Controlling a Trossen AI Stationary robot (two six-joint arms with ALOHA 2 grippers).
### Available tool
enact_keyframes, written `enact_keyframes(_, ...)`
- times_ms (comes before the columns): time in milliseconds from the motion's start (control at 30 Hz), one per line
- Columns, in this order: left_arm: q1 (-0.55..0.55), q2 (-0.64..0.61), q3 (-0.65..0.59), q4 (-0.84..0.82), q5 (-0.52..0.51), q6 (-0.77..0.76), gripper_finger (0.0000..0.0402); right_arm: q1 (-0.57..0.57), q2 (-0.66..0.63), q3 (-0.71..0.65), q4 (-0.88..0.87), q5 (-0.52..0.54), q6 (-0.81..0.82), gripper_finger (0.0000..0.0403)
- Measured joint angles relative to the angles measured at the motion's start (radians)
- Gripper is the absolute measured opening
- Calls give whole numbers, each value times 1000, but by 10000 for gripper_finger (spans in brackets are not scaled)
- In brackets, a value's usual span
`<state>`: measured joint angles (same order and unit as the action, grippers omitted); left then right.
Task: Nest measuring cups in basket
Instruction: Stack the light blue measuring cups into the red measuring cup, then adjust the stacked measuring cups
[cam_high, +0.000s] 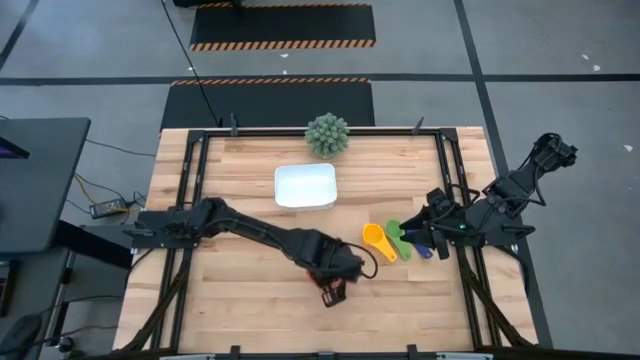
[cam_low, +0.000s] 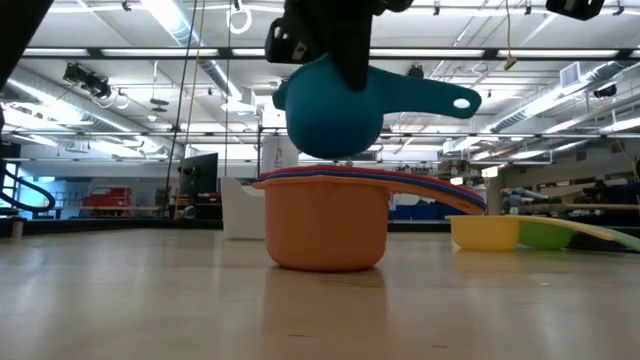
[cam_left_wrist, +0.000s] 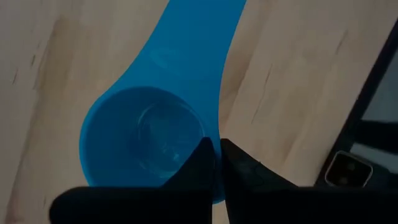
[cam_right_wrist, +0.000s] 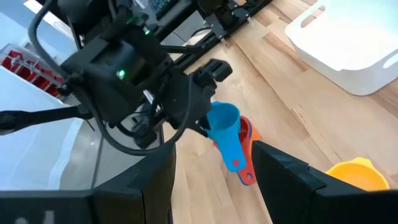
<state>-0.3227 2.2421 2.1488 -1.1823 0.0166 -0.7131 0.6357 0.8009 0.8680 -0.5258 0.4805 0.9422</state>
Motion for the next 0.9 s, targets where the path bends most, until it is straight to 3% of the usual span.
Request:
enact_keyframes(133,-21,2,-1,26,-61,-58,17,0,0,0,1,-3,-1,217)
enact_keyframes(500,-57,22,-91,78,-94,-49,21,8,0,0,38,-11,-3,217)
enact_keyframes(900,-62,9,-92,69,-49,13,117,32,0,0,55,26,-1,217)
